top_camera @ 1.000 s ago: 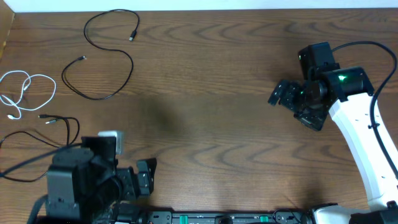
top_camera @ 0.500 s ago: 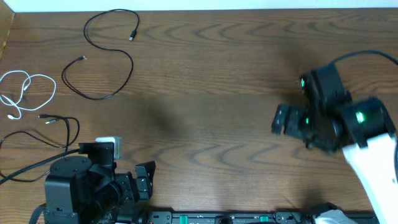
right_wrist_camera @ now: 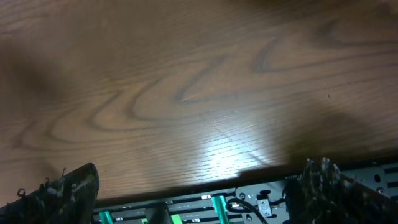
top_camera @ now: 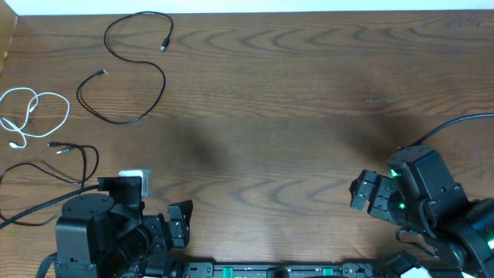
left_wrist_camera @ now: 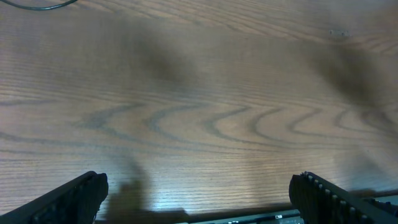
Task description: Untangle cables
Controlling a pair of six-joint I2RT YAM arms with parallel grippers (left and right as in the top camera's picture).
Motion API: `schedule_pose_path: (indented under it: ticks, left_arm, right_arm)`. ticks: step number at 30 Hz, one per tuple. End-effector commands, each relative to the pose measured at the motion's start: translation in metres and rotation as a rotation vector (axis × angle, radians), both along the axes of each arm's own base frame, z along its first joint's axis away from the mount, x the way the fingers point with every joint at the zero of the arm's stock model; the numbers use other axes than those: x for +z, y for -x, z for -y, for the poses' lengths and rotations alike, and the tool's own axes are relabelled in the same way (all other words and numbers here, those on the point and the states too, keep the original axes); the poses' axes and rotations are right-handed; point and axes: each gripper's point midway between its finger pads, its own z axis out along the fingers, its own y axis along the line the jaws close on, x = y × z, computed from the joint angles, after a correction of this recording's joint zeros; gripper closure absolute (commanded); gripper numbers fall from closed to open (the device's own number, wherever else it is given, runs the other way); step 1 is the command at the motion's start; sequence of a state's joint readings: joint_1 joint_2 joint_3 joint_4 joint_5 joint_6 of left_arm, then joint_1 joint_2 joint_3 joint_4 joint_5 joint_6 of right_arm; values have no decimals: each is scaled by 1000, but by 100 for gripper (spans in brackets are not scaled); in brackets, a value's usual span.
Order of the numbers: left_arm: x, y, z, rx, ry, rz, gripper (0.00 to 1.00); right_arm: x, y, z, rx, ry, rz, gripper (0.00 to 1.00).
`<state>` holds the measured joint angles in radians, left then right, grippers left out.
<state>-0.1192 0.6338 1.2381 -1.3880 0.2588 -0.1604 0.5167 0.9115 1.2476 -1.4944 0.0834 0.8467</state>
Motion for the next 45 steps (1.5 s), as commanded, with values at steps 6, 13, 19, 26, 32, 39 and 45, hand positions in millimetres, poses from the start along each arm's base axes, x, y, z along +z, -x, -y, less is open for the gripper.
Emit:
schedule_pose_path:
  ticks: [6, 13, 19, 26, 32, 39, 45]
  left_arm:
    - [-1, 0, -1, 5, -7, -2, 2]
    - [-1, 0, -1, 5, -7, -2, 2]
    - [-1, 0, -1, 5, -7, -2, 2]
    - [-1, 0, -1, 5, -7, -2, 2]
    - [-1, 0, -1, 5, -7, -2, 2]
    - [-1, 0, -1, 5, -7, -2, 2]
    - [-1, 0, -1, 5, -7, -2, 2]
  right_arm:
    - [-2, -3, 7, -27, 40, 11, 1]
    - [-3, -11, 14, 31, 113, 53, 1]
    - [-10, -39, -1, 295, 109, 239, 1]
    - [-25, -48, 1, 495, 167, 485, 1]
    - [-30, -42, 30, 394, 240, 618, 1]
    - [-15, -46, 36, 381, 297, 860, 1]
    - [-14, -53, 48, 303, 348, 996, 1]
